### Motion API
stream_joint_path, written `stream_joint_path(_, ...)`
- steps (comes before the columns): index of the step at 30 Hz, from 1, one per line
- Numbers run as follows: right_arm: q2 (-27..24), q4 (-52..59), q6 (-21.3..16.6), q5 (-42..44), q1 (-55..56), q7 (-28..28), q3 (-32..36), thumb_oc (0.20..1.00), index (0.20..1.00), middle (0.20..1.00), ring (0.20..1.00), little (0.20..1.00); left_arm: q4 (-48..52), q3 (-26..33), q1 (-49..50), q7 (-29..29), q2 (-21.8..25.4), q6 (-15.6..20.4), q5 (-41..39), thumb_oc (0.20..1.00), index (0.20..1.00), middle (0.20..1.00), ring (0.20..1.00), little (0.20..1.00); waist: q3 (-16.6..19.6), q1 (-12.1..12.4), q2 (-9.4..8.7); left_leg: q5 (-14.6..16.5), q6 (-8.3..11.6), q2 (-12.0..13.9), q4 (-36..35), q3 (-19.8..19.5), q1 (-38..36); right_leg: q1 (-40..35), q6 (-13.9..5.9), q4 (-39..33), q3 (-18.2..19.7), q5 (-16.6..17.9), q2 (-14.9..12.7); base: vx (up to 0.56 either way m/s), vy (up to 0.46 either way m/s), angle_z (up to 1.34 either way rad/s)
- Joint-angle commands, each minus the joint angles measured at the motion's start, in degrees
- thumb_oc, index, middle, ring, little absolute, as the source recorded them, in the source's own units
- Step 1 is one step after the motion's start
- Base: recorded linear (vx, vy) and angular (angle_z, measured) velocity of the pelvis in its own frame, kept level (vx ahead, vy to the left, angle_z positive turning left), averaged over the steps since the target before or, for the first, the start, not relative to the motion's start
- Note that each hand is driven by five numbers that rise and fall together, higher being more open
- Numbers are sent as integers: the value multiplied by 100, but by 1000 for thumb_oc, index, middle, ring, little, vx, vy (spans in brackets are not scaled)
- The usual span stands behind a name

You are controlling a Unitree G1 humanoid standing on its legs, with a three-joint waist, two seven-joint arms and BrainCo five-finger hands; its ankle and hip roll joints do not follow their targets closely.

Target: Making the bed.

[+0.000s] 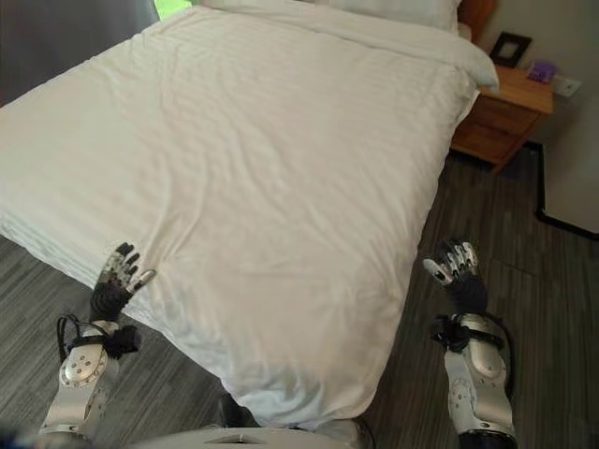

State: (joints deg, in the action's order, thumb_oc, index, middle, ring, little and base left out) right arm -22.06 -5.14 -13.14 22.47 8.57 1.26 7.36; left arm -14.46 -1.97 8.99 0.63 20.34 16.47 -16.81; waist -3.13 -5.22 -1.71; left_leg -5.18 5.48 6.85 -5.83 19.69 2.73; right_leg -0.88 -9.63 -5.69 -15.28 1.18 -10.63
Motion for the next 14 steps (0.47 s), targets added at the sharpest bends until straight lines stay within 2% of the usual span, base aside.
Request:
stream_joint_path(1, -258, 189, -14, -1151, -246, -58, -184, 1000, 1000, 1000, 1000, 1000, -49, -273, -473, -456, 48, 11, 172, 1000, 1000, 1000, 1000, 1000, 9, 29, -9, 291, 115, 287, 83, 88, -696, 56, -452, 160, 32, 553, -549, 12, -4, 4)
stream_joint_path(4, -223, 180, 50, -1461, -195, -110, -416, 1000, 1000, 1000, 1000, 1000, -71, -591, -528, -467, 64, -22, 375, 1000, 1000, 1000, 1000, 1000, 18, 16, -21, 309, 108, 294, 83, 87, -739, 23, -455, 161, 30, 535, -538, 0, 0, 0)
stream_joint_path(7, 29, -5, 205, -1662, -171, -192, -923, 1000, 1000, 1000, 1000, 1000, -74, -1206, -726, -416, 75, -117, 743, 1000, 1000, 1000, 1000, 1000, 35, 10, -49, 346, 87, 299, 83, 82, -804, -43, -445, 172, 40, 500, -497, 0, 0, 0)
stream_joint_path(14, 213, -112, 245, -1467, -131, -249, -1162, 1000, 1000, 1000, 1000, 1000, -42, -1430, -795, -319, 74, -148, 871, 1000, 1000, 1000, 1000, 1000, 39, -17, -40, 382, 73, 276, 83, 112, -890, -84, -431, 170, 81, 474, -465, 8, -1, -3)
